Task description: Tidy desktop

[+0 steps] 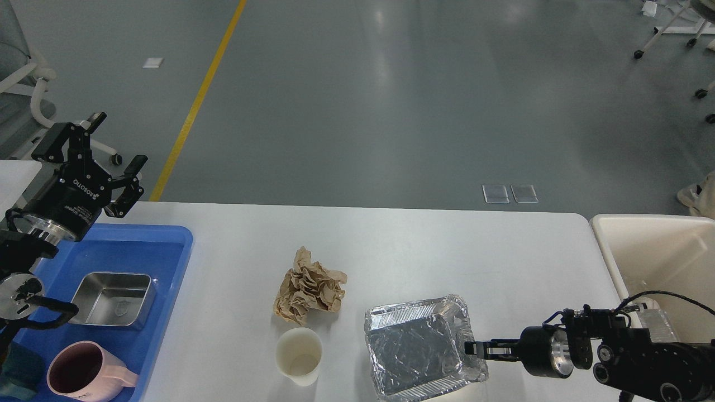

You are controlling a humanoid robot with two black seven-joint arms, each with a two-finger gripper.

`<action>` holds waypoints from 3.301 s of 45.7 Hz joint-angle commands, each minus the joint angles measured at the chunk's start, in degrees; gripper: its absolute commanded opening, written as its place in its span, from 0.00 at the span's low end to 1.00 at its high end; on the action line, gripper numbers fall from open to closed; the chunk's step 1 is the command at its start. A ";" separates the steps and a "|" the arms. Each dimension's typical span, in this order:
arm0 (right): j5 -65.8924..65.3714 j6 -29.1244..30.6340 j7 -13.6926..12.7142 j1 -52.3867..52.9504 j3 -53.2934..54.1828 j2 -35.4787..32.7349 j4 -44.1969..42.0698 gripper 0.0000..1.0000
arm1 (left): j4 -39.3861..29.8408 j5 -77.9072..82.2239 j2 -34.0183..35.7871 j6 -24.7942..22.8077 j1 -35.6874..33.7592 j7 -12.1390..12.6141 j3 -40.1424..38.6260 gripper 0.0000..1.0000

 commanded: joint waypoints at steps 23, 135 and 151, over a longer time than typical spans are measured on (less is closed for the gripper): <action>0.68 4.83 -0.96 7.60 0.18 -11.95 1.12 0.00 | 0.00 0.00 -0.26 0.00 -0.09 0.08 0.09 0.97; 27.84 20.12 -30.67 31.07 -6.24 -9.93 9.56 0.00 | -0.18 11.51 0.00 4.75 -0.97 0.70 1.40 0.97; 27.76 20.12 -30.67 31.16 -6.15 -10.02 9.56 0.00 | -1.76 16.26 8.87 4.22 -1.06 1.58 4.74 0.97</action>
